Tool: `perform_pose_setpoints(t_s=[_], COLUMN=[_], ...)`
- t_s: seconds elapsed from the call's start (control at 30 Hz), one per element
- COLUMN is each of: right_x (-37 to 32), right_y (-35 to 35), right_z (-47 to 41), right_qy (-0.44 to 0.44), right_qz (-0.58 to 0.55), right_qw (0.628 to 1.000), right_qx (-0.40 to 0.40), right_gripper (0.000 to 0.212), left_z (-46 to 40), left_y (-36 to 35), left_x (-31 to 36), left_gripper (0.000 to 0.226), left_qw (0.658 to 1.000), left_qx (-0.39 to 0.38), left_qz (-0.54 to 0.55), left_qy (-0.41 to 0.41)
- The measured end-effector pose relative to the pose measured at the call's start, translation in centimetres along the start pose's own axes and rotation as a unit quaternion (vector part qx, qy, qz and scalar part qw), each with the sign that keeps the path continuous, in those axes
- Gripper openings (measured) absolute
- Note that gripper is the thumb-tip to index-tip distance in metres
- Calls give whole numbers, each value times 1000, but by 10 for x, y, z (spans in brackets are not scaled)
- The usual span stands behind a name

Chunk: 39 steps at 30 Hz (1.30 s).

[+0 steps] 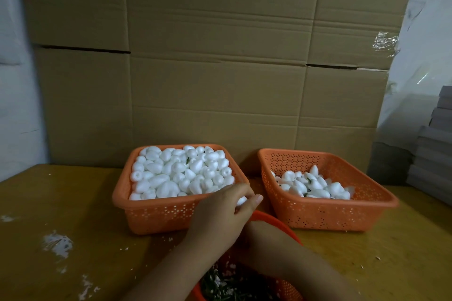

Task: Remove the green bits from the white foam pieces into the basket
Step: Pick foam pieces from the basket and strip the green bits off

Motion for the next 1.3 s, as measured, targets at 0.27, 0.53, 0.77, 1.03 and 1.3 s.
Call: perform_pose_setpoints(t_s=[0.27,0.53,0.77,1.03,1.3], right_x=[5,3,5,8,9], right_y=[-2,0,-3,-6,-5], right_z=[0,0,-2,-3,-4], right_qy=[-15,-11,-12,-18,-20], right_qz=[-3,-5,2,-5,-5], right_qw=[1000,1000,1000,1000,1000], right_qx=[1,0,-8,-14,-11], right_gripper=[24,24,21,17,16], left_z=[3,0,0,0,-2], left_y=[11,11,19,21,21], left_x=[4,-1,1,-16,-23], left_gripper=[19,5,35,25,8], left_qw=[999,998,995,986,966], left_qx=[52,44,95,108,104], left_qz=[15,41,31,112,221], left_qy=[5,12,5,54,91])
Point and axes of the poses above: each hand's wrist, its own z-axis away from the middle knuckle, its own y-axis out of the back of the hand, x = y × z, the point moved 9 cm from there along -z, towards the middle knuckle, and after that the axes turned 5 degrees about -x, right-handed, at the moved point
